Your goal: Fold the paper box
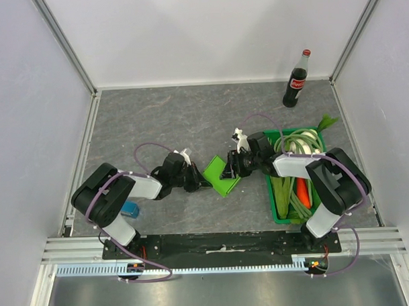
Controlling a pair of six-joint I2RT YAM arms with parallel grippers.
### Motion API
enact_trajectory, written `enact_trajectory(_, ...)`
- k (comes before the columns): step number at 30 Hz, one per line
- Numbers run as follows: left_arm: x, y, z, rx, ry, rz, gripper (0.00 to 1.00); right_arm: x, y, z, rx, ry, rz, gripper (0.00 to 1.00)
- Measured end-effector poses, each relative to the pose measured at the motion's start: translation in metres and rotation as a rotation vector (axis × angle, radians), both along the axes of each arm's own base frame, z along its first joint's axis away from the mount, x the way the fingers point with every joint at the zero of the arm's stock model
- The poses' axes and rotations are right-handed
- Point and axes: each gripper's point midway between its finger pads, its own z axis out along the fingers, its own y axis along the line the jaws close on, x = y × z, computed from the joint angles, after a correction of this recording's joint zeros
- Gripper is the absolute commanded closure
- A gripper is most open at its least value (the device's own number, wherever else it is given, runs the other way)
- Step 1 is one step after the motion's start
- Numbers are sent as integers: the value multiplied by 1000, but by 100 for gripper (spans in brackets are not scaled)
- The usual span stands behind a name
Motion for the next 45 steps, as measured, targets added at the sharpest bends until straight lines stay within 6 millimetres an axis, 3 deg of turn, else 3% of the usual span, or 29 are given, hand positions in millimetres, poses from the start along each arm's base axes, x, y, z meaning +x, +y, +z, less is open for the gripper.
enact_trajectory(13, -3, 7, 6, -4, -57, 28, 81, -19, 9, -1, 181, 186, -88, 64)
enact_trajectory(23, -2, 5, 25, -49, -116, 24, 82, -33, 16, 14, 412, 403, -268, 65)
enact_trajectory(32, 2, 3, 68, -126, -225, 29, 82, -29, 21, 50, 633, 506, -352, 65)
enact_trajectory(38, 3, 4, 78, -137, -251, 43, 81, -28, 32, 45, 698, 671, -448, 65)
enact_trajectory(45, 10, 7, 83, -126, -281, 87, 82, -22, 43, 49, 744, 665, -519, 66)
